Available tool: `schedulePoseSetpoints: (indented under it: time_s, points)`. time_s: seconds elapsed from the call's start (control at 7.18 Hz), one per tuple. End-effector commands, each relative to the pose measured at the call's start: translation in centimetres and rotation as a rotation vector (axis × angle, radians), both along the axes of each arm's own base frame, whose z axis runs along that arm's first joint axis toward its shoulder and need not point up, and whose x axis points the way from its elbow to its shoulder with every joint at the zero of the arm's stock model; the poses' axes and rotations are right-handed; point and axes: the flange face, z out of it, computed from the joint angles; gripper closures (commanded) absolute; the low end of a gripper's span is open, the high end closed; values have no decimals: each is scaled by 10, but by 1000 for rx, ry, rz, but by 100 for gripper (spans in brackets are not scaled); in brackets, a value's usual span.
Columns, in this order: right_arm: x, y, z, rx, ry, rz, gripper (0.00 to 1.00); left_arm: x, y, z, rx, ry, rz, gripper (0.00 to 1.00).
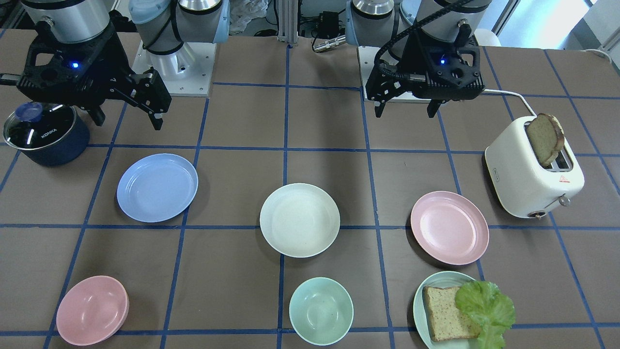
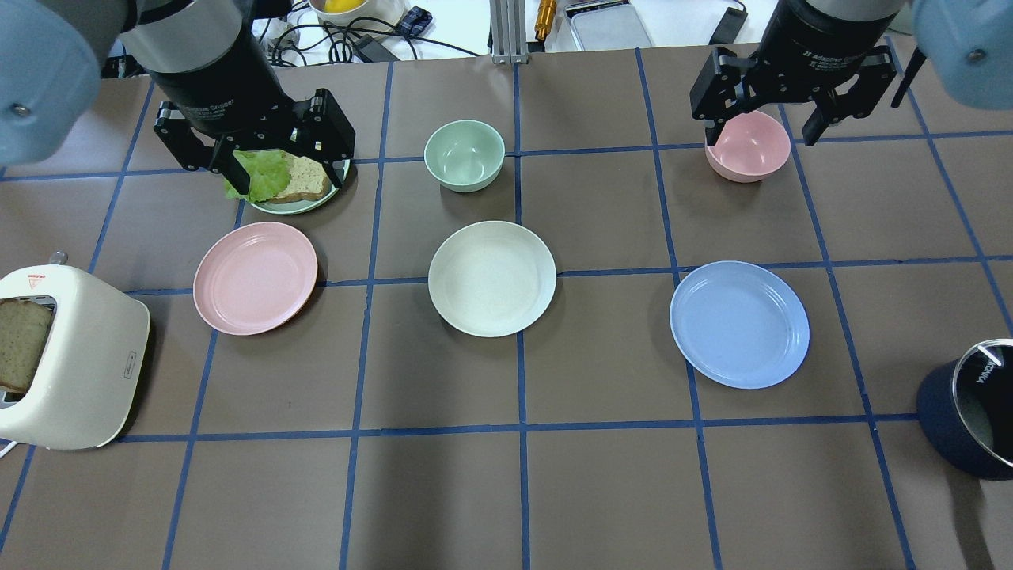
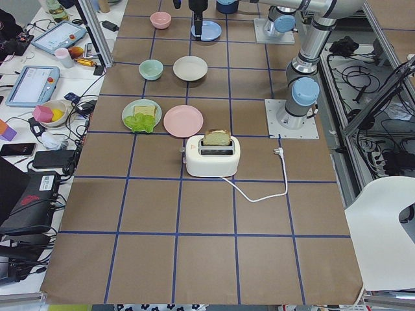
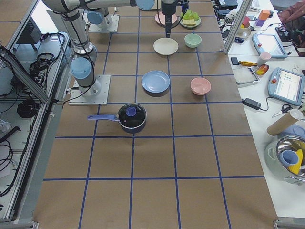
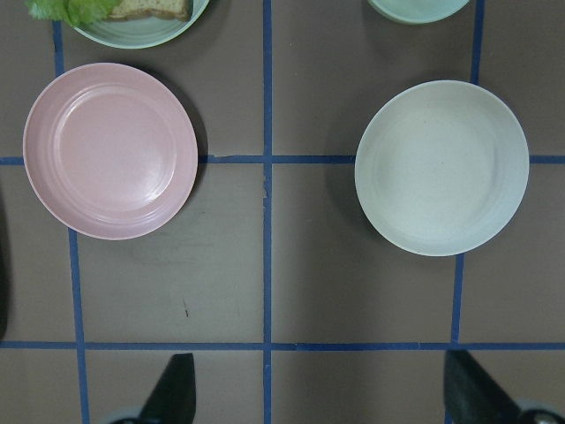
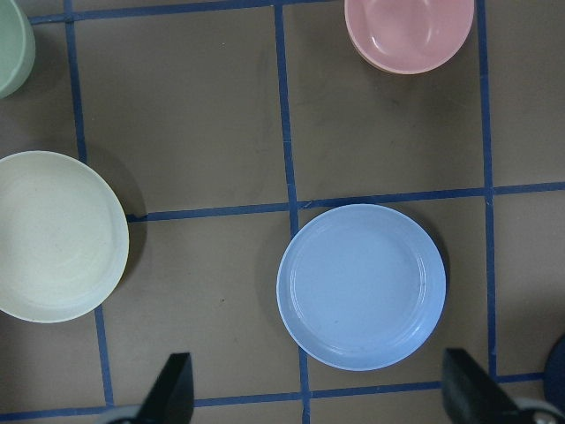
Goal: Stack three plates with pink and blue
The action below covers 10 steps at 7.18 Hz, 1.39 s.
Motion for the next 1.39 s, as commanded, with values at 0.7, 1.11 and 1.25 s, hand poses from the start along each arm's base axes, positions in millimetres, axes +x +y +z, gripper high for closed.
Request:
schedulePoseSetpoints:
  time_s: [0.7,1.11,1.25]
  points:
    - [0,19,10,31,-7,9,0,2,-1,1,-5,-2,3,0]
    - [0,19,13,19,4,10,0,2,0,-1,-1,-4,1,0]
    - [0,17,20,-1,-2,-7,0,1,1,-1,-1,-4,0,0]
